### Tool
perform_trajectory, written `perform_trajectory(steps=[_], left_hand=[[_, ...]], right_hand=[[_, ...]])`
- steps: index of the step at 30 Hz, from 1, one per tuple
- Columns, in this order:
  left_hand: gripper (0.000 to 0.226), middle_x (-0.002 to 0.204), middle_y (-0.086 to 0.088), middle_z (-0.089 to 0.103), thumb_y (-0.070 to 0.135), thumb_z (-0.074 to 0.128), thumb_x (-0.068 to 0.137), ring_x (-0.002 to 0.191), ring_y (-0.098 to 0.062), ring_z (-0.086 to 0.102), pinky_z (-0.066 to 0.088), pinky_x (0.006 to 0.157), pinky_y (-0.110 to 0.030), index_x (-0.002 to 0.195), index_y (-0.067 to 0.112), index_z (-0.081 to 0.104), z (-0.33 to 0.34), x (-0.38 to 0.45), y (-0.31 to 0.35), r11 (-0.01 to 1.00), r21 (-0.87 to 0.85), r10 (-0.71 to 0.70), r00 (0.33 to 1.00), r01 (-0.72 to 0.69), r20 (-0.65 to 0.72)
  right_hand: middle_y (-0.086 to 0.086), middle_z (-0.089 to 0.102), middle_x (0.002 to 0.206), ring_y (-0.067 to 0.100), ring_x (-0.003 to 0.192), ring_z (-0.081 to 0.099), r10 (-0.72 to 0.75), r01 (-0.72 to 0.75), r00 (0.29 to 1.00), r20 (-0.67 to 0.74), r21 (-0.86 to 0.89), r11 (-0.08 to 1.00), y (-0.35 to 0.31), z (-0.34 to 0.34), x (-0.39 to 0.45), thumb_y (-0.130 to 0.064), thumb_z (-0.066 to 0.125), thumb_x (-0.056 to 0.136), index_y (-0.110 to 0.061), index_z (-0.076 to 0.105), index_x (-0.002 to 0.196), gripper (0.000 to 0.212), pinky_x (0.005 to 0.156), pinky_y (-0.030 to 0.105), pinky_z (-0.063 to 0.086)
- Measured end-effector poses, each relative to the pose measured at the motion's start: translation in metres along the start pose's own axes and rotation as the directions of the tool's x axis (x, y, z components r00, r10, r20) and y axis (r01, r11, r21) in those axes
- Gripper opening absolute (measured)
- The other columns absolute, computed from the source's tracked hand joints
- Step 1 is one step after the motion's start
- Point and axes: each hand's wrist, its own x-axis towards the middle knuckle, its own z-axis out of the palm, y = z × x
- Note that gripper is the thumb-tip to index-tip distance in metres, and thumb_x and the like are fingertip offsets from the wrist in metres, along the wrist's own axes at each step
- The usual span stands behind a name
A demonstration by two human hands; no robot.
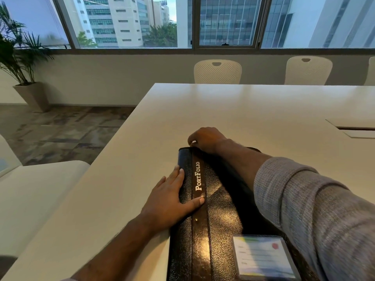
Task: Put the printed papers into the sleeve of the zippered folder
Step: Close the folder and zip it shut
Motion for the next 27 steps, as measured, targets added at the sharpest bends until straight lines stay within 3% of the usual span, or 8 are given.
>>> perform_trajectory(steps=[11,17,20,22,24,27], left_hand=[[0.104,0.162,0.012,-0.007,0.08,0.045,0.076,0.149,-0.02,0.004,0.005,0.118,-0.032,0.155,0.031,-0.001,-0.003,-0.002,0.005,1.0,0.008,-0.008,1.0,0.008,0.006],[0.106,0.162,0.012,-0.007,0.084,0.042,0.073,0.15,-0.024,0.005,0.009,0.119,-0.038,0.155,0.032,-0.001,0.0,0.0,0.002,1.0,0.015,-0.022,1.0,0.022,0.014],[0.108,0.162,0.012,-0.008,0.086,0.041,0.071,0.15,-0.025,0.004,0.01,0.119,-0.04,0.155,0.032,-0.002,0.001,0.0,0.002,1.0,0.011,-0.027,0.999,0.027,0.023],[0.108,0.162,0.011,-0.008,0.087,0.039,0.071,0.15,-0.026,0.004,0.009,0.119,-0.04,0.155,0.032,-0.003,0.002,0.0,0.002,0.999,0.022,-0.025,1.0,0.025,0.018],[0.108,0.162,0.011,-0.008,0.088,0.035,0.07,0.15,-0.026,0.005,0.01,0.12,-0.041,0.154,0.032,-0.003,0.003,0.0,0.001,0.999,0.028,-0.02,1.0,0.02,0.011],[0.112,0.163,0.011,-0.006,0.093,0.028,0.066,0.149,-0.026,0.009,0.014,0.121,-0.043,0.154,0.032,-0.002,0.005,0.001,0.0,1.0,0.023,-0.009,1.0,0.01,-0.017]], right_hand=[[0.0,0.069,0.103,0.023,0.093,0.063,-0.062,0.07,0.996,0.057,-0.158,0.985,-0.018,-0.014,0.003,-0.018,0.051,0.09,-0.024,0.069,0.098,0.02,0.079,0.038,0.052],[0.0,0.069,0.112,0.023,0.099,0.064,-0.129,0.151,0.988,0.089,-0.314,0.937,-0.032,-0.024,0.005,-0.015,0.05,0.091,-0.024,0.068,0.105,0.025,0.085,0.037,0.053],[0.002,0.062,0.129,0.025,0.113,0.06,-0.072,0.088,0.995,0.071,-0.26,0.962,-0.036,-0.023,0.0,-0.019,0.046,0.096,-0.027,0.06,0.126,0.034,0.093,0.037,0.047],[0.006,0.064,0.124,0.028,0.108,0.062,-0.037,0.043,0.999,0.027,-0.25,0.967,-0.037,-0.021,-0.006,-0.017,0.046,0.096,-0.025,0.053,0.131,0.037,0.088,0.039,0.049],[0.007,0.069,0.107,0.028,0.094,0.066,0.012,-0.023,0.999,-0.041,-0.283,0.959,-0.034,-0.02,-0.017,-0.017,0.049,0.094,-0.018,0.053,0.124,0.03,0.081,0.039,0.049],[0.006,0.069,0.097,0.026,0.087,0.066,0.129,-0.164,0.982,-0.14,-0.279,0.946,-0.023,-0.02,-0.044,-0.018,0.05,0.093,-0.014,0.056,0.112,0.02,0.083,0.039,0.046]])
